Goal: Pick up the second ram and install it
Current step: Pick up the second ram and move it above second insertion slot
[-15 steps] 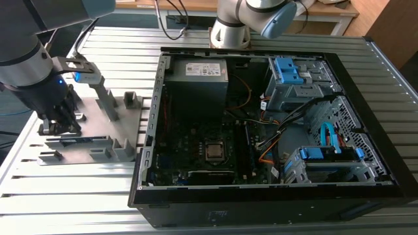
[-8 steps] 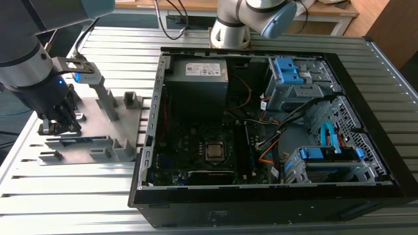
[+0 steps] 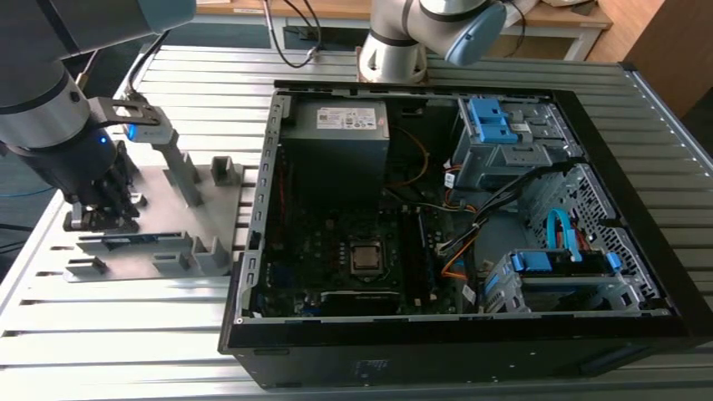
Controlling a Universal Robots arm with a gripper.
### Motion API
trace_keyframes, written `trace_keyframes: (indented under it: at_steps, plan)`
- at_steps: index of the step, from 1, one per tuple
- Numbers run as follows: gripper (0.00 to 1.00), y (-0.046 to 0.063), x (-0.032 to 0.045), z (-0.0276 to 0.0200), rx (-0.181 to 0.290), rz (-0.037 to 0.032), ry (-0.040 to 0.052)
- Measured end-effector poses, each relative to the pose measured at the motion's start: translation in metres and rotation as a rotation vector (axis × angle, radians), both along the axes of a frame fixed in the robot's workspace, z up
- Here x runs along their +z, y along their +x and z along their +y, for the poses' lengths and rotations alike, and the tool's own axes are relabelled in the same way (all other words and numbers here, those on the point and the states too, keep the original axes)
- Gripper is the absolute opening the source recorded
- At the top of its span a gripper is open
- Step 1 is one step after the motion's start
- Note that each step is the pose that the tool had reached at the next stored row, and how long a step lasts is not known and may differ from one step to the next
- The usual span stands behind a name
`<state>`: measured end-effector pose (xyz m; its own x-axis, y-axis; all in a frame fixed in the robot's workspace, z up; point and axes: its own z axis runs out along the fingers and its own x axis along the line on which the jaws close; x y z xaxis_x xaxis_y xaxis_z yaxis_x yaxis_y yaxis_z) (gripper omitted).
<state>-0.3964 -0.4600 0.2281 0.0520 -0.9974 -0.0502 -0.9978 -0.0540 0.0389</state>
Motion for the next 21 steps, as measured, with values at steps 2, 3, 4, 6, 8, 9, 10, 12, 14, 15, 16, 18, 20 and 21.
trace_keyframes:
  at_steps: [2, 3, 4, 6, 8, 9, 10, 12, 14, 15, 16, 18, 20, 21]
  plan:
    - [0.29, 0.0, 0.0, 0.0, 0.0, 0.0, 0.0]
    - [0.29, 0.0, 0.0, 0.0, 0.0, -0.0001, 0.0]
    - [0.36, 0.0, 0.0, 0.0, 0.0, -0.0001, 0.0]
    - [0.36, 0.0, -0.0009, -0.0002, 0.0, -0.0003, -0.0009]
    - [0.36, -0.001, -0.0041, -0.0005, 0.0, 0.0, -0.003]
    - [0.36, -0.001, -0.006, -0.0006, 0.0, -0.0001, -0.0037]
    - [0.36, -0.001, -0.0078, -0.0007, 0.0, 0.0, -0.0039]
    - [0.36, -0.001, -0.0114, -0.0007, 0.0, 0.0, -0.0041]
    - [0.36, -0.001, -0.015, -0.0007, 0.0, 0.0, -0.0041]
    - [0.36, -0.001, -0.0168, -0.0007, 0.0, 0.0, -0.0041]
    - [0.36, -0.001, -0.0187, -0.0007, 0.0, -0.0001, -0.004]
    - [0.36, -0.001, -0.0224, -0.0008, 0.0, 0.0, -0.0041]
    - [0.36, -0.001, -0.026, -0.0008, 0.0, 0.0, -0.0041]
    - [0.36, -0.001, -0.0278, -0.0008, 0.0, 0.0, -0.0041]
